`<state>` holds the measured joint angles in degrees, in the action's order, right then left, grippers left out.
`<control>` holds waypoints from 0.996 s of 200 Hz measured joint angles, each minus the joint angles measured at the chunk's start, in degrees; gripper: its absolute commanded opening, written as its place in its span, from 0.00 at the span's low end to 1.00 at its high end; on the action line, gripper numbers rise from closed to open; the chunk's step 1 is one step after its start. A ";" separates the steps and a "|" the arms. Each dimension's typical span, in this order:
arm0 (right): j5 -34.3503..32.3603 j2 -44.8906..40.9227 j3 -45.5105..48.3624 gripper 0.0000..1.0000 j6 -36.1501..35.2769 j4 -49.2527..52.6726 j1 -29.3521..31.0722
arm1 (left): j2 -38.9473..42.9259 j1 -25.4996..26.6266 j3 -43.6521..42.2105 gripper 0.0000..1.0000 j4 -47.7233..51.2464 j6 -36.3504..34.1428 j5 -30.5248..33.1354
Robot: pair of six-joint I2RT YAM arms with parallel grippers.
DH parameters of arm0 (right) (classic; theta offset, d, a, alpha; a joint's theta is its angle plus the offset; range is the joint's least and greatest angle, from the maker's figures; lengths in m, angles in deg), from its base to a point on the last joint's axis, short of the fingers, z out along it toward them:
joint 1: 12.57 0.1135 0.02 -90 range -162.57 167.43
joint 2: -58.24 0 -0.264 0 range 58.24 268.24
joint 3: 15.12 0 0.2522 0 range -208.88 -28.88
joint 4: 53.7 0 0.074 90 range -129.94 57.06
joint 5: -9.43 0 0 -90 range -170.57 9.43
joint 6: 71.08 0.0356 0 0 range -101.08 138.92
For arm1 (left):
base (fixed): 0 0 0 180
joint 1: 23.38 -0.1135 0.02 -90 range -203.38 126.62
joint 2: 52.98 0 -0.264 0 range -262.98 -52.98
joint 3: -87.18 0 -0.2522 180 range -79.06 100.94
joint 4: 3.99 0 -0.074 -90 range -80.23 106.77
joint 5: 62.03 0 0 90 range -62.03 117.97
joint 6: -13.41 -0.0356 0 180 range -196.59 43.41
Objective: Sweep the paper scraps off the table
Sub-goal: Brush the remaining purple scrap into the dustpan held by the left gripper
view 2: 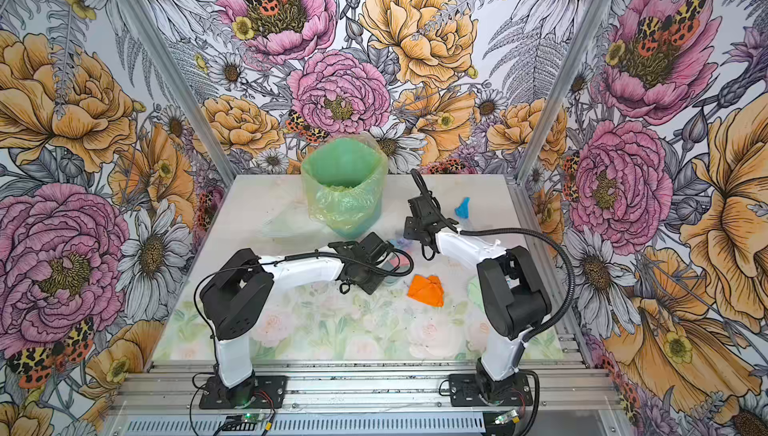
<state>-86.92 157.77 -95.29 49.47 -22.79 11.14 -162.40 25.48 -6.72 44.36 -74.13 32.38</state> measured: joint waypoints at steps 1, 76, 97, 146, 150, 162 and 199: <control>0.02 -0.09 0.07 0.00 -0.02 0.04 0.04 | 0.00 0.00 0.00 0.18 0.00 0.00 0.00; 5.90 -4.17 2.64 0.00 3.69 3.63 1.64 | -0.79 0.00 0.09 0.18 -0.07 0.00 0.00; 7.41 -4.22 2.71 0.00 5.68 3.89 2.23 | -1.01 0.00 0.09 0.18 -0.13 0.00 0.00; 9.60 -4.35 2.73 0.00 9.40 4.00 2.58 | -1.01 0.04 0.11 0.18 -0.24 0.17 0.00; 9.64 -4.44 2.73 0.00 9.60 4.11 2.58 | -1.01 0.04 0.11 0.18 -0.28 0.17 0.00; 9.64 -4.92 2.73 0.00 9.81 4.70 2.47 | -1.01 0.04 0.09 0.18 -0.61 0.17 0.02; 9.55 -7.39 2.71 0.00 9.94 6.73 0.83 | -1.01 0.04 0.09 0.17 -1.46 0.24 0.02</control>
<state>-77.37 150.38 -92.58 59.41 -16.06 11.97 -163.41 25.53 -6.64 42.90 -73.89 32.40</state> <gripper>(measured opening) 0.181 0.223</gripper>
